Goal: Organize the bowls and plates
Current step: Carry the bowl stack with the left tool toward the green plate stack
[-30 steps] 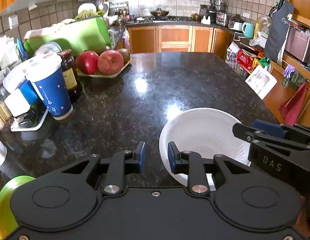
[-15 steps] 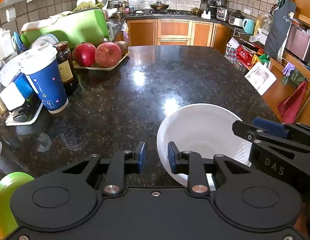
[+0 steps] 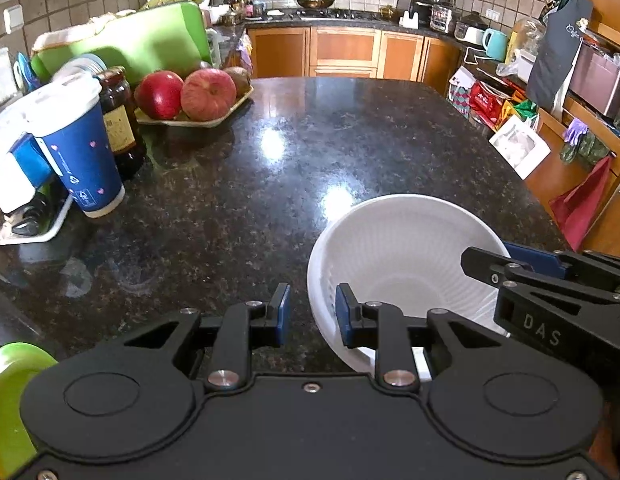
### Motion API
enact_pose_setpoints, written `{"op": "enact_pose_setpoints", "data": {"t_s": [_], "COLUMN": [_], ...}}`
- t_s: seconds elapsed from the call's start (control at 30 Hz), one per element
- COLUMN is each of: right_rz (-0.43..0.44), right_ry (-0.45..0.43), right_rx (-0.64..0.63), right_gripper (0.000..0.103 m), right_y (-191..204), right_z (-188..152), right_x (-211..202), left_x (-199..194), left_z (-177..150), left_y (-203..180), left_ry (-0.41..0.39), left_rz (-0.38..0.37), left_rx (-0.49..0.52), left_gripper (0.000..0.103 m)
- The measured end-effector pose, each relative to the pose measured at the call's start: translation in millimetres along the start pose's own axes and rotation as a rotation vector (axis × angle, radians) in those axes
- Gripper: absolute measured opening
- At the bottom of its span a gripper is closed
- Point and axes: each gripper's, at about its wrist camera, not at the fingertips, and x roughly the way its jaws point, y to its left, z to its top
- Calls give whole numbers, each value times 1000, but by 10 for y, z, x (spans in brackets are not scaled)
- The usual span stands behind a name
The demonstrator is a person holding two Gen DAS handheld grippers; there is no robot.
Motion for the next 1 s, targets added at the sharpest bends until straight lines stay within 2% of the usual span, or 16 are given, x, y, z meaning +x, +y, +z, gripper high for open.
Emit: {"op": "enact_pose_setpoints", "data": {"t_s": [0.57, 0.77, 1.0], "right_rz": [28, 46, 52], "right_ry": [58, 52, 48], "right_rx": [42, 36, 37], "right_gripper": [24, 20, 19], "right_y": [-59, -36, -53], "right_z": [-19, -22, -27], "right_x": [121, 99, 84], "left_x": [207, 213, 153], "left_z": [-16, -8, -14], "left_y": [-45, -48, -73], "left_ry": [45, 58, 50], "left_rz": [-28, -59, -50], "left_rx": [0, -17, -21], "left_gripper": [39, 30, 28]}}
